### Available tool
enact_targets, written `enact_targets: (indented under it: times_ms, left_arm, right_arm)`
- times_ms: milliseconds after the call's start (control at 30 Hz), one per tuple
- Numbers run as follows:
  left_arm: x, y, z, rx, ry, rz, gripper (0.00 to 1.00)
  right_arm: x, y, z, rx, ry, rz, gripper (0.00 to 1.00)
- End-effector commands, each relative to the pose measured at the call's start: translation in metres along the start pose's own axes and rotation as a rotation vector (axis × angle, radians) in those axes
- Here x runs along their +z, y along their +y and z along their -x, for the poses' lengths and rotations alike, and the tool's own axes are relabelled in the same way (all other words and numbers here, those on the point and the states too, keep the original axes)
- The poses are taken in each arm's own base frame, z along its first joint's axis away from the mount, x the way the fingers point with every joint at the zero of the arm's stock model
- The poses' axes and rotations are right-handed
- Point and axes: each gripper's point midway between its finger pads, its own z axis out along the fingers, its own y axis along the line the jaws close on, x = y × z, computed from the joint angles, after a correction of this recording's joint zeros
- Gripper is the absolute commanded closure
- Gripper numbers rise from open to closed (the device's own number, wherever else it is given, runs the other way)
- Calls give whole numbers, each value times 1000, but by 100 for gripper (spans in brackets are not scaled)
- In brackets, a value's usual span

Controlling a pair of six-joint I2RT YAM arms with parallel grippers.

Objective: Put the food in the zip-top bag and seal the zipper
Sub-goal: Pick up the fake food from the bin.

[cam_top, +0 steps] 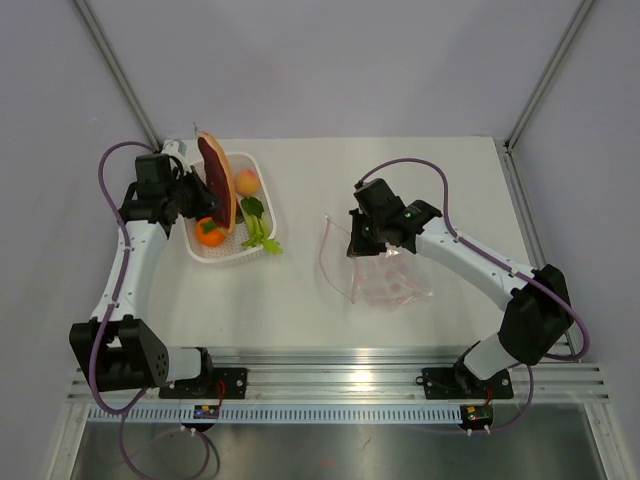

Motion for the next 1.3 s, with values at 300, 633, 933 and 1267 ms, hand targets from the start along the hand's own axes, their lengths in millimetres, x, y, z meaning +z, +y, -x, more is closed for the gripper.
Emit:
enact_targets:
  times_ms: [300,633,933,1267]
  left_arm:
    - [48,-2,1,-149,-105,-103,100]
    - [94,30,-44,-373,-11,0,74]
    - [93,47,-18,-291,-41,118,25]
    - [98,81,34,-301,-115,264,35]
  right_arm:
    - [-11,16,7,-5,-47,45,97]
    - [-12,14,7,-6,-51,39,97]
    - [-10,12,5,-12,-45,30,97]
    - [-10,10,6,-17,-43,15,97]
